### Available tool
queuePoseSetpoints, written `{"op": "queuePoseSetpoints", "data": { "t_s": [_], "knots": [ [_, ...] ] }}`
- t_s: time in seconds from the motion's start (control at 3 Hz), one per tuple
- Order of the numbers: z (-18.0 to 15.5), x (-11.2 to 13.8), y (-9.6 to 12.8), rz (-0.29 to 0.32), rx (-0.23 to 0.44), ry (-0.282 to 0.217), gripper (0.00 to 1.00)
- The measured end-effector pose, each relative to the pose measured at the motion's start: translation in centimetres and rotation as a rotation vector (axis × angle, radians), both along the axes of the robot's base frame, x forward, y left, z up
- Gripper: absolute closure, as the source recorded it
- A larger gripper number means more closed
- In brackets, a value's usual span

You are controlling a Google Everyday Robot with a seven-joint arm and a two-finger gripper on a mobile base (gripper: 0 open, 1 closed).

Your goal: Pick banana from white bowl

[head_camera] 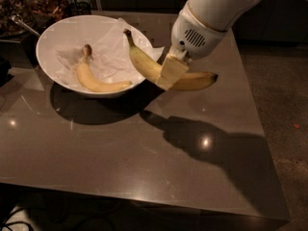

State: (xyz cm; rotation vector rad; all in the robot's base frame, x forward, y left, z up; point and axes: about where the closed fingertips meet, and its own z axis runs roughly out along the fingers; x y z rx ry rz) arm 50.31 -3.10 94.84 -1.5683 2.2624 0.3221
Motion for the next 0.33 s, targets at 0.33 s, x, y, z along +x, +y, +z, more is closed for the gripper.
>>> {"op": "queuePoseSetpoints", "data": {
  "t_s": [0.33],
  "knots": [
    [-0.24, -0.44, -0.31, -0.006, -0.002, 0.004, 1.00]
  ]
}}
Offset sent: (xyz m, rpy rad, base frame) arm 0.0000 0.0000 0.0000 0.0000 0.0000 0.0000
